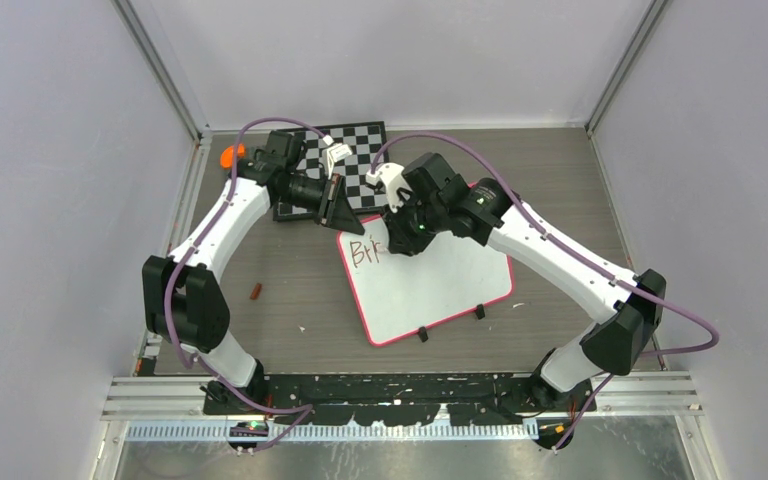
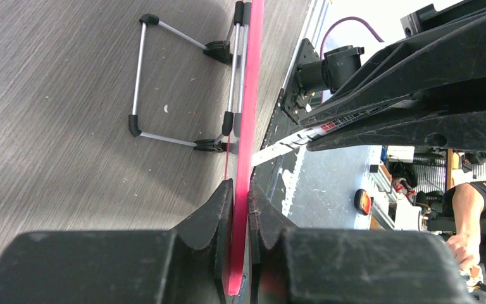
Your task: Write a sentence on the whiteboard
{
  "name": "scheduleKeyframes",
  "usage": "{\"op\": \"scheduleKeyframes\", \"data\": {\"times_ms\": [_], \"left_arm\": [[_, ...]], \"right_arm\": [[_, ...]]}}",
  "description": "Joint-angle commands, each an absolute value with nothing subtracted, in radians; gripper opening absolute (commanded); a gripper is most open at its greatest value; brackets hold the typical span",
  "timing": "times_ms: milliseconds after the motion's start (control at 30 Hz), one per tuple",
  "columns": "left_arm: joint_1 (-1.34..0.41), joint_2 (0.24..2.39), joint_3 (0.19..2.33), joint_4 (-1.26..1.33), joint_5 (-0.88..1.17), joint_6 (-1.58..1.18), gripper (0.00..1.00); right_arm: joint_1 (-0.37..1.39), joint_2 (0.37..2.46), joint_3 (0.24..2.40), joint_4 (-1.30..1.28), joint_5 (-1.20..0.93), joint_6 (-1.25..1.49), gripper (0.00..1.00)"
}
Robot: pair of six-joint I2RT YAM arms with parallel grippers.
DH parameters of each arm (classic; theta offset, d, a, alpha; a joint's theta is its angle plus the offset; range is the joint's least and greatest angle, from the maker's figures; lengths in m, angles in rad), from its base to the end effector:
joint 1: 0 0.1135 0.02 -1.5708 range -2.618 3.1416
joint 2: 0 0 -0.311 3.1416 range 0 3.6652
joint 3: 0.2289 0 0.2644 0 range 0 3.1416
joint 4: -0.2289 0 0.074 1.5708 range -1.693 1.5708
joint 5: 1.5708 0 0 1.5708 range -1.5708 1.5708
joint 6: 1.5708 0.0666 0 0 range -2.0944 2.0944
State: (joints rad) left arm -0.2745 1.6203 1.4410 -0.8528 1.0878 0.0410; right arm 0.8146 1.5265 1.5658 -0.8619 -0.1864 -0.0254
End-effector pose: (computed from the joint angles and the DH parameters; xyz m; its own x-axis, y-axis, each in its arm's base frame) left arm 0.3241 -0.1525 0.3472 -0.8025 0.2458 -0.5437 0.5966 0.3141 -0.7385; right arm 0.2353 0.2675 0.3921 -0.4824 -0.5478 -0.6836 -0.8139 0.5688 0.1185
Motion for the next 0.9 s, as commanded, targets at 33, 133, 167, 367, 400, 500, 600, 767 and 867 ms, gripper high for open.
{"op": "scheduleKeyframes", "data": {"times_ms": [33, 133, 167, 367, 400, 500, 600, 767, 867], "left_arm": [[-0.273, 1.588, 1.448, -0.862, 1.071, 0.037, 0.00], [-0.273, 1.586, 1.448, -0.863, 1.071, 0.037, 0.00], [-0.273, 1.586, 1.448, -0.862, 1.071, 0.037, 0.00], [-0.273, 1.586, 1.450, -0.861, 1.071, 0.035, 0.00], [-0.273, 1.586, 1.450, -0.862, 1.072, 0.035, 0.00], [-0.273, 1.587, 1.450, -0.860, 1.072, 0.032, 0.00], [-0.273, 1.585, 1.450, -0.861, 1.072, 0.031, 0.00], [-0.273, 1.586, 1.449, -0.863, 1.072, 0.033, 0.00], [-0.273, 1.586, 1.451, -0.862, 1.071, 0.033, 0.00]], "right_arm": [[0.817, 1.494, 1.547, -0.851, -0.143, -0.050, 0.00], [0.816, 1.488, 1.546, -0.855, -0.121, -0.057, 0.00], [0.816, 1.487, 1.551, -0.856, -0.111, -0.059, 0.00], [0.801, 1.489, 1.599, -0.861, -0.086, -0.068, 0.00], [0.801, 1.492, 1.608, -0.861, -0.086, -0.066, 0.00], [0.801, 1.502, 1.630, -0.862, -0.094, -0.062, 0.00], [0.801, 1.510, 1.648, -0.860, -0.106, -0.052, 0.00], [0.801, 1.521, 1.650, -0.861, -0.119, -0.049, 0.00], [0.801, 1.521, 1.636, -0.867, -0.120, -0.053, 0.00]]}}
